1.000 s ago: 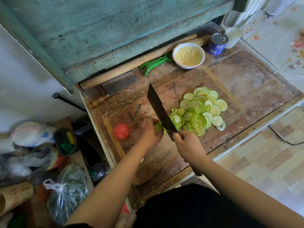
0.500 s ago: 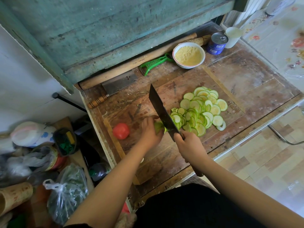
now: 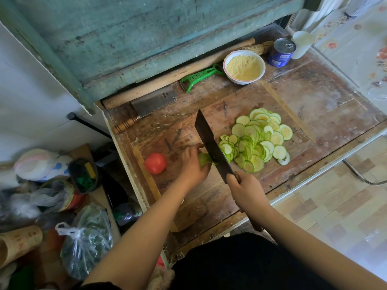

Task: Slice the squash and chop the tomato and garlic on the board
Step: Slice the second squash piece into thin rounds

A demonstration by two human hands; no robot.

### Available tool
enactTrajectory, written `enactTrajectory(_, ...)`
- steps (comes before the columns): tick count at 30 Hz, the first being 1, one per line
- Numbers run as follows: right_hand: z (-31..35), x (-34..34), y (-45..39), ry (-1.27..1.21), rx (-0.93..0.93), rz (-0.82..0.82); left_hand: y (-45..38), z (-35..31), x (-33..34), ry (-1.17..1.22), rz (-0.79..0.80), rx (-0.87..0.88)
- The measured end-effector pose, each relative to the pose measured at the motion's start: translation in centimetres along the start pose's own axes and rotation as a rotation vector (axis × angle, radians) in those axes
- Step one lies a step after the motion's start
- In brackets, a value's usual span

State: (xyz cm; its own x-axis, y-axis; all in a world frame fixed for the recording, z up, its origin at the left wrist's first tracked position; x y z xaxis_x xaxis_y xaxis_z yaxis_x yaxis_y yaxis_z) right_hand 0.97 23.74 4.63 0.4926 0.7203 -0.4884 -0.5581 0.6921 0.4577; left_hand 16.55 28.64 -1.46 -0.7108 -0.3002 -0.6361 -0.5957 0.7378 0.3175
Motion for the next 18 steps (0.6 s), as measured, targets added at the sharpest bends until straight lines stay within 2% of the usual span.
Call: enactTrajectory(18,0.31,-0.25,-0.24,0.005,0.023,0.027,0.13,-0.04,0.12,-0.001,-0.014,0.010)
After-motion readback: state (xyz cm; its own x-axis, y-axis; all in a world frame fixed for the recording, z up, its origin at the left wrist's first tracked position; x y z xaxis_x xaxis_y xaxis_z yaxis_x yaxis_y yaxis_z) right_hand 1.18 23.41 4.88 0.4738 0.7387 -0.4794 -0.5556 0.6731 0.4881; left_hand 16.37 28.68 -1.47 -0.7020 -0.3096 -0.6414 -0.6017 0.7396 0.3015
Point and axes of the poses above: each hand's wrist, its own y-axis away from the middle knuckle, its own x-axis out of the palm, z = x × y, the point moved 4 cm from there along -y, towards the middle knuckle, and after that the axes turned 5 degrees about -x, right-handed, at the moved point
